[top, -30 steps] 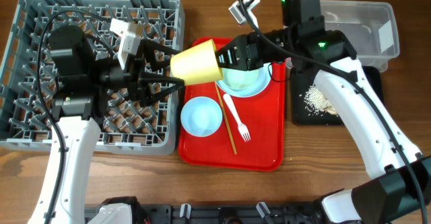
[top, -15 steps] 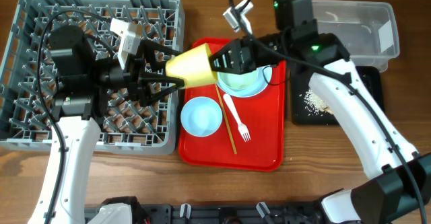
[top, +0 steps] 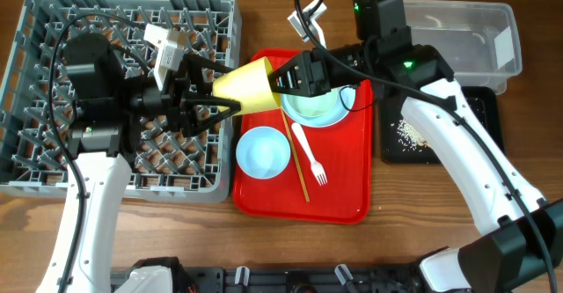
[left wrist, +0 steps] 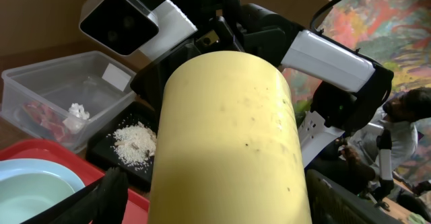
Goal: Sort waste into correct bins and load items into the dishwasher rack
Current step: 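Hand the yellow cup from the right gripper to the left gripper, then lower the yellow cup into the dish rack with the left gripper and release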
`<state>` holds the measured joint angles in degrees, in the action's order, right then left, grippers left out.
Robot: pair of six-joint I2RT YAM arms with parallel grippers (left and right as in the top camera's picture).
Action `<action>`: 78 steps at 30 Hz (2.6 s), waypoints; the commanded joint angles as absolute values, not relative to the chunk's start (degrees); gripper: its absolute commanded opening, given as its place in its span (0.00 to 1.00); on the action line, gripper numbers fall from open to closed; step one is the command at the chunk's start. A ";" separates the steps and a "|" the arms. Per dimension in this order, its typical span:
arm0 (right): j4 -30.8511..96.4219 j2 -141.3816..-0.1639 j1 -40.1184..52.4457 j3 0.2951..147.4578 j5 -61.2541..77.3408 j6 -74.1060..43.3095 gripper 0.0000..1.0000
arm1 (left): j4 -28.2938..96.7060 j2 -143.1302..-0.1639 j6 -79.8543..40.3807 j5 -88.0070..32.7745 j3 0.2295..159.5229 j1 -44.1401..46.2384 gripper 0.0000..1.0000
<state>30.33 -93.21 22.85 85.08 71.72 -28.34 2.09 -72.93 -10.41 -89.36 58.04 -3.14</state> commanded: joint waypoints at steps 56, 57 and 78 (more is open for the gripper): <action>50.30 -93.51 16.99 84.97 28.03 -25.08 0.47 | 25.93 -72.55 -11.81 -38.87 58.76 -8.34 0.39; 51.16 -93.51 16.97 85.12 27.00 -24.45 0.47 | 28.32 -72.16 -13.17 -33.76 58.87 -8.54 0.38; 64.03 -89.36 12.19 86.70 13.82 -18.24 0.49 | 61.34 -70.59 -17.43 4.16 68.20 -8.91 0.14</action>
<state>63.64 -90.48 12.16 85.32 15.07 -19.16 61.41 -68.14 -16.14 0.62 67.59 -8.43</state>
